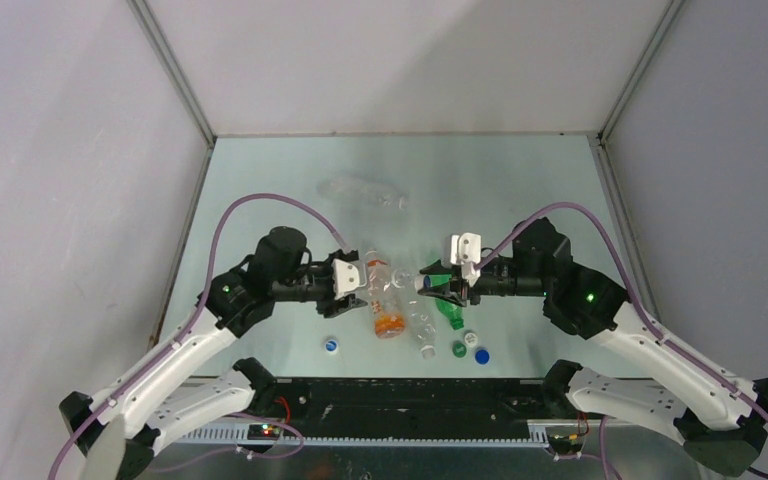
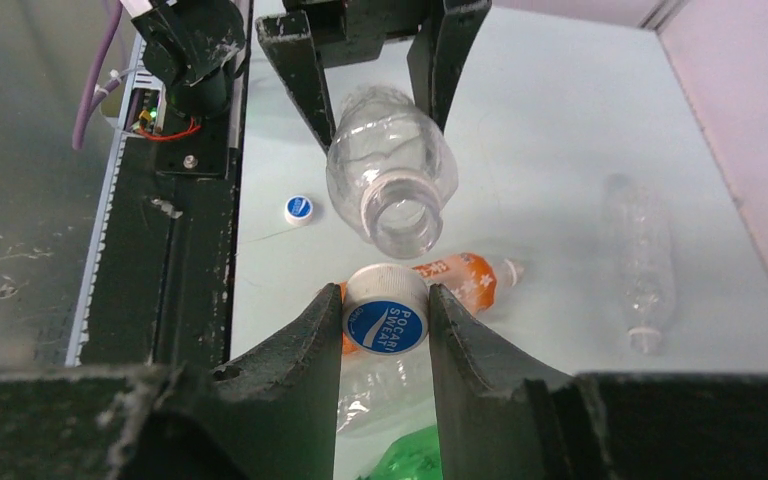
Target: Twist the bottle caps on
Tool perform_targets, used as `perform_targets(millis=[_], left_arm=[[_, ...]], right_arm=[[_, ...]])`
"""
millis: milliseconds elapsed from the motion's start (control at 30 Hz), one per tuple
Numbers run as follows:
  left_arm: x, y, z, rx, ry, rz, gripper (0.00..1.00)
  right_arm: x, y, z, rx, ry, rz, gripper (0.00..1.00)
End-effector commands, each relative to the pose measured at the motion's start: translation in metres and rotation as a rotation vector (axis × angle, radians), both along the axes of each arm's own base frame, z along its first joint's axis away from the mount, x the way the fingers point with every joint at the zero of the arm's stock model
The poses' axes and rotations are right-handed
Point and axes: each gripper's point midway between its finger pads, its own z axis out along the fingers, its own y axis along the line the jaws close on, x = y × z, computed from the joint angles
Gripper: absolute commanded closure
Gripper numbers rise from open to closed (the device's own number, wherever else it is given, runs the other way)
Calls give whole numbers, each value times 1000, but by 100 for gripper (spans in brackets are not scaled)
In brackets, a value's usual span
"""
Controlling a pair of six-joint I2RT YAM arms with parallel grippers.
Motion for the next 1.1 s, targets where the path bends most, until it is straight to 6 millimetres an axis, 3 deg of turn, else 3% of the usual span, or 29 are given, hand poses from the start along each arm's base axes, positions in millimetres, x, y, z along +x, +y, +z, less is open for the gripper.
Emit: perform_targets(millis=[0, 400, 1067], left_arm=[[-7, -6, 17, -22, -24, -63, 70], [-9, -11, 21, 0, -27, -98, 72], [-19, -12, 28, 70, -19, -180, 89]], right_arm=[[-2, 5, 40, 92, -155, 51, 100], [-9, 15, 34, 82, -195, 142, 100], [-16, 20, 15, 25, -248, 252, 99]])
